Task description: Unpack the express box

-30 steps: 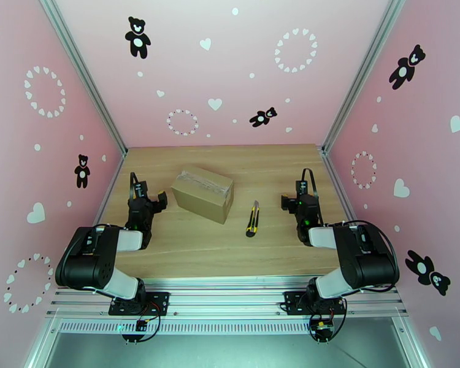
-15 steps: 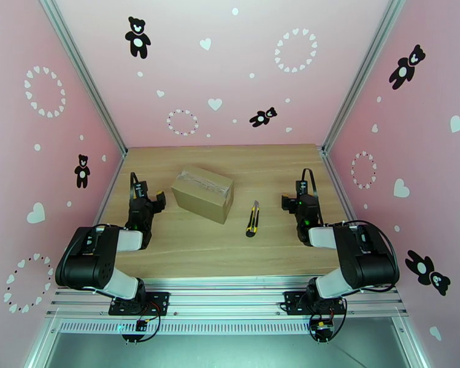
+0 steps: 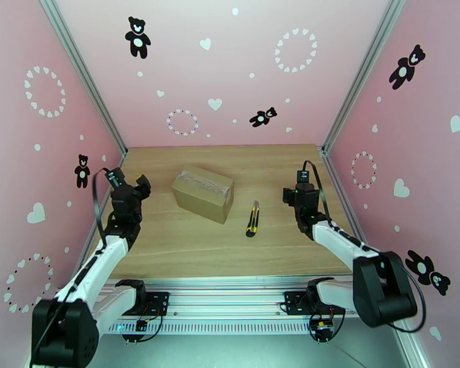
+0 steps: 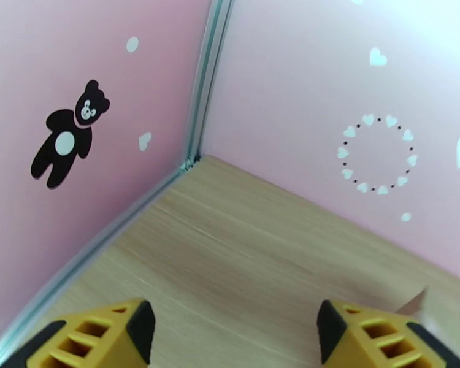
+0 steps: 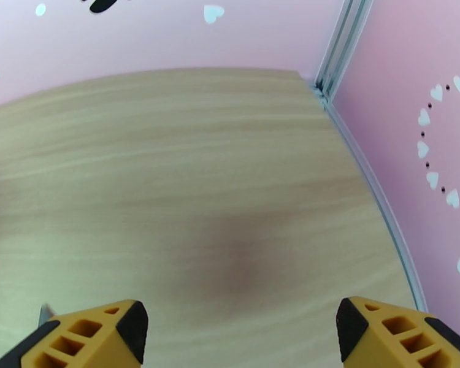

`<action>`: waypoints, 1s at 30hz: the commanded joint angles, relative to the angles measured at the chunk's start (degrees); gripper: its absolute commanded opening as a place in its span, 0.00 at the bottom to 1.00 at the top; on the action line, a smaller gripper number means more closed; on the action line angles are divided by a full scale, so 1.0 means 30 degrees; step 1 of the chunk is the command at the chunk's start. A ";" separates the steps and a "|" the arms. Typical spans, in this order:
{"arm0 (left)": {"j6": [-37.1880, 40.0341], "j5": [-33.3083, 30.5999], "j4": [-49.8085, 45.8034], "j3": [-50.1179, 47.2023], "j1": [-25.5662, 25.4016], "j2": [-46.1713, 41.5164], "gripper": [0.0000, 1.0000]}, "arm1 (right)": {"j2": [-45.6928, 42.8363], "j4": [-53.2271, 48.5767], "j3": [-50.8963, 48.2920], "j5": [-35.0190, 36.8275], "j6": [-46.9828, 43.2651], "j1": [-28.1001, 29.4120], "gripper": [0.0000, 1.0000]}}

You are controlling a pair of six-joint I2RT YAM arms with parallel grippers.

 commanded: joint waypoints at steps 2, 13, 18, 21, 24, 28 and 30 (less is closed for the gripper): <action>-0.2359 0.1705 -0.6114 0.0738 -0.0668 -0.1047 0.75 | -0.2086 -0.4574 0.1344 0.0531 0.1617 0.0512 0.86; -0.2919 0.5331 -0.7588 0.0578 -0.2016 -0.3255 0.71 | -0.2770 -0.8644 0.1994 0.0682 0.5189 0.5531 0.83; -0.2673 0.7649 -0.6888 -0.0079 -0.2046 -0.4300 0.71 | -0.2042 -0.7759 0.0905 0.0834 0.7787 0.7569 0.83; -0.2759 0.8088 -0.6843 -0.0203 -0.2066 -0.4445 0.71 | -0.0851 -0.7700 0.1094 0.1059 0.8528 0.8823 0.82; -0.2870 0.8285 -0.6899 -0.0045 -0.2048 -0.4390 0.71 | 0.0687 -0.7778 0.1739 0.0851 0.9156 0.9535 0.83; -0.3009 0.8565 -0.6814 0.0119 -0.2075 -0.4331 0.71 | 0.2308 -0.7308 0.2322 -0.0122 0.9833 0.9850 0.82; -0.3134 0.8603 -0.6835 0.0156 -0.2074 -0.4299 0.72 | 0.2667 -0.6968 0.2300 -0.0288 1.0264 0.9867 0.82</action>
